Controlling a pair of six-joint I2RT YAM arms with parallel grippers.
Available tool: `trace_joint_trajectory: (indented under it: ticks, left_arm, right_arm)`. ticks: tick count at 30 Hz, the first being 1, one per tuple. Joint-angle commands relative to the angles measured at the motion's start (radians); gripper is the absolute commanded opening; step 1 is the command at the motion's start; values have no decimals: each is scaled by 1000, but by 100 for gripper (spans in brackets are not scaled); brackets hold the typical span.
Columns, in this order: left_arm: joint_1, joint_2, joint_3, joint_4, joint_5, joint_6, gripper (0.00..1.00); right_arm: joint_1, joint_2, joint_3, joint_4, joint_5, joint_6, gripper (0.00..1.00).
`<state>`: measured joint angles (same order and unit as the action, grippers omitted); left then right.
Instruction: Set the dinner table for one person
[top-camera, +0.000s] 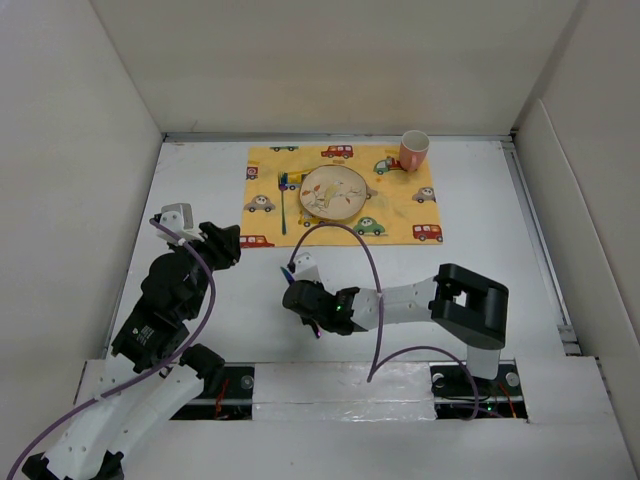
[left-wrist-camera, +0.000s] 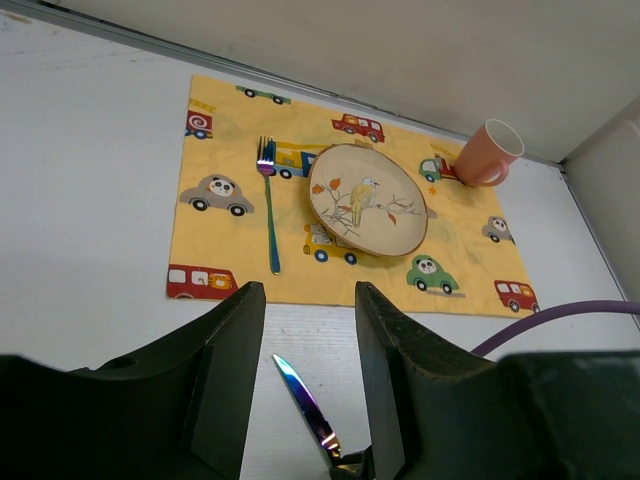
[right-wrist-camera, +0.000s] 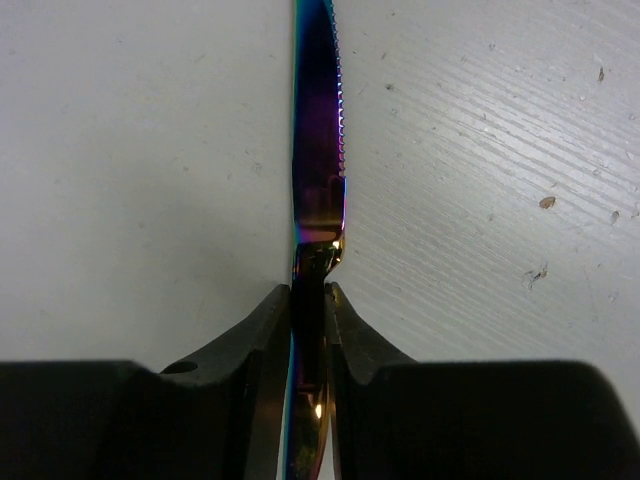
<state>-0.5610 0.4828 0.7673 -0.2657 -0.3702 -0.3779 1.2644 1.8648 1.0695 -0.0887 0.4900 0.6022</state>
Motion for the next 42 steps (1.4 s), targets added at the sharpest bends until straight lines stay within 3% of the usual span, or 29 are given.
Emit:
trace_joint_trajectory:
  ticks: [1,9,31,42]
  left_arm:
    - [3,-6,6,48,-12,10,38]
    - [3,-4,7,45,-4,10,37]
    - [3,0,4,54,5,13,36]
    - [3,4,7,56,11,13,36]
  right_arm:
    - [4,31,-25,-49,7,21,23]
    - [4,-1,-45,-48,4,16,0]
    - [-56,-225,-80,-72,45,5,0]
    - [-275,-368,-65,-111,25,-119,0]
